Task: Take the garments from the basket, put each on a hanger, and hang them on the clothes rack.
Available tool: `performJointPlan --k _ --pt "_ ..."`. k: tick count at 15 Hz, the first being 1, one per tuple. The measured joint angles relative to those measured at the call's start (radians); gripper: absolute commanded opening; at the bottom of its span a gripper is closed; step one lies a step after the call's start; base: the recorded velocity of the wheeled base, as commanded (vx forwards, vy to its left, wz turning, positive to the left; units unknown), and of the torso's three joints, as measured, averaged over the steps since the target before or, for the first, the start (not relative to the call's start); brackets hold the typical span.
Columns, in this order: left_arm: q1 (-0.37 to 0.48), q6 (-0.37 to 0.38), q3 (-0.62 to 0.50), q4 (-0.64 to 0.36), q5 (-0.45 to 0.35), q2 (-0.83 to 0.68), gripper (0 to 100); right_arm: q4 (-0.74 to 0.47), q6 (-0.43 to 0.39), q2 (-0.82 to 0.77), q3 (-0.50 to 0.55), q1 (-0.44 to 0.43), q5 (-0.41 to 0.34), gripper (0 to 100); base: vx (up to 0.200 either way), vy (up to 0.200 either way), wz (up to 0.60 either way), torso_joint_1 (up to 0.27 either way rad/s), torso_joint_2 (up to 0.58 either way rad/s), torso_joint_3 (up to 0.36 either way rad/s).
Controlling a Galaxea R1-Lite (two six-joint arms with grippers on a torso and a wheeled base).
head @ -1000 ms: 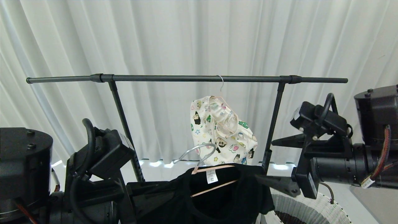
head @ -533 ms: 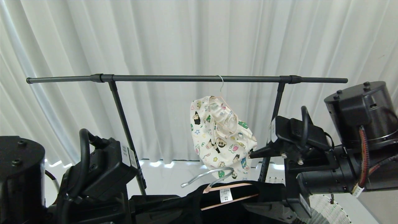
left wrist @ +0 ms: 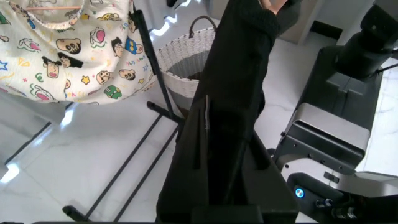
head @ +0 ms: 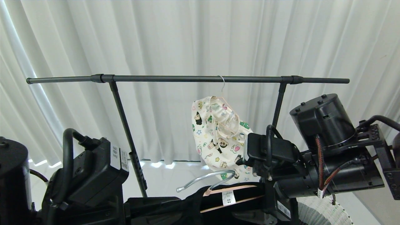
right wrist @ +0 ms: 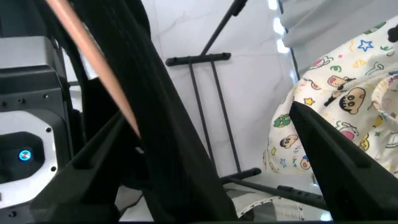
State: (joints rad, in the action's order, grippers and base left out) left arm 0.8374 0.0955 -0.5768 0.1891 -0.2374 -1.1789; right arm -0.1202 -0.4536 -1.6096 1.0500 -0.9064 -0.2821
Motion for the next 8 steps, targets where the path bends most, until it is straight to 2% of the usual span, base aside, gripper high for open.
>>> performJointPlan --k 1,2,8 --pt "0.0 0.0 0.0 0.0 0.0 0.001 0 0.0 -0.004 -0.006 0.004 -0.001 0.0 100 0.0 0.0 0.0 0.0 0.0 0.0" --pt "0.001 0.0 0.0 0.0 0.0 0.002 0 0.001 -0.006 -0.01 0.006 -0.002 0.0 0 0.0 0.0 0.0 0.0 0.0 0.0" --pt "0.006 0.0 0.0 0.002 0.002 0.003 0 0.046 -0.006 -0.016 0.007 -0.01 0.007 0 0.0 0.0 0.0 0.0 0.0 0.0"
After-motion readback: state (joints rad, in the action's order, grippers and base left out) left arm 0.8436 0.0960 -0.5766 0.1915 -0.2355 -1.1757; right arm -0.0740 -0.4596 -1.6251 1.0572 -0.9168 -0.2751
